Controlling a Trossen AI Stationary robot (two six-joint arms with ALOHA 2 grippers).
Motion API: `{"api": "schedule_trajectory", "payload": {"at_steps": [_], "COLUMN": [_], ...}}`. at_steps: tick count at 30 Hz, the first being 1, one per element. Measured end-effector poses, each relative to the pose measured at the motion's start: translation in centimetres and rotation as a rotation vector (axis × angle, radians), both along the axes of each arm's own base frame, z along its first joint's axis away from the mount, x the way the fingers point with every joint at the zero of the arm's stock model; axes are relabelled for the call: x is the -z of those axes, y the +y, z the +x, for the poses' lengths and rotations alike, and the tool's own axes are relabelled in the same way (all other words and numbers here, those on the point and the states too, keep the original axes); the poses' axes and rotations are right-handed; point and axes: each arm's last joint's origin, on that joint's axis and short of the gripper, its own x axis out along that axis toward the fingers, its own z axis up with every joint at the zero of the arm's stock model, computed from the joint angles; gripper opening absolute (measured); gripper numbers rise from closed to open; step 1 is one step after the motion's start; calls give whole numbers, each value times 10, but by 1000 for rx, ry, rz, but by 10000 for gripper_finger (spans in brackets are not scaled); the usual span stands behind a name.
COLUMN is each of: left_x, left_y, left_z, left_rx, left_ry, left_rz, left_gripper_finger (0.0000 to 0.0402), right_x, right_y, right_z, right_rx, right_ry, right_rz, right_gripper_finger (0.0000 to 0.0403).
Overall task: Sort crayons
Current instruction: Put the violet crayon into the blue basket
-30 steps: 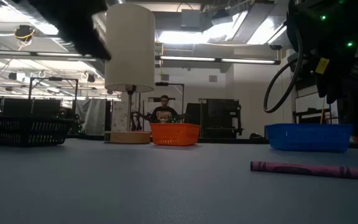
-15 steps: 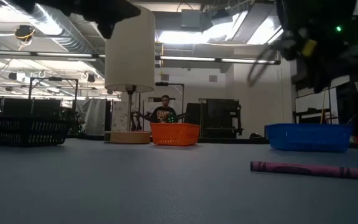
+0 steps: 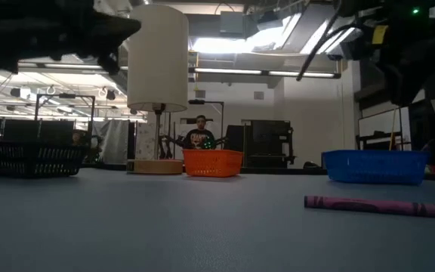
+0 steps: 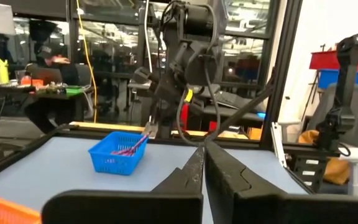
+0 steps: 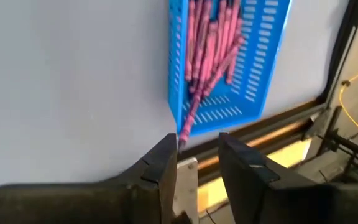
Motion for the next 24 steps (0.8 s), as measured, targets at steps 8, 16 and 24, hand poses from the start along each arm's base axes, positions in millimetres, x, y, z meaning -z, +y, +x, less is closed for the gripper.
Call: {"api": "schedule_trajectory", "payload": {"at_steps": [8, 16, 24], "left_x": [25, 23, 25], "left_y": [3, 11, 19], "left_z": [-23, -24, -27], "left_rx": [-35, -79, -31], "left_ry": [-35, -44, 1], "left_rz": [-6, 27, 45], "left_gripper_finger": [0, 0, 0], "right_x": [5, 16, 19], "right_y": [-1, 4, 16], "right_z": [-4, 9, 26], "right_rx": [3, 17, 1], "right_ry": [36, -103, -282], "right_rz": [-8, 90, 202], "right_gripper_finger": [115, 115, 115]}}
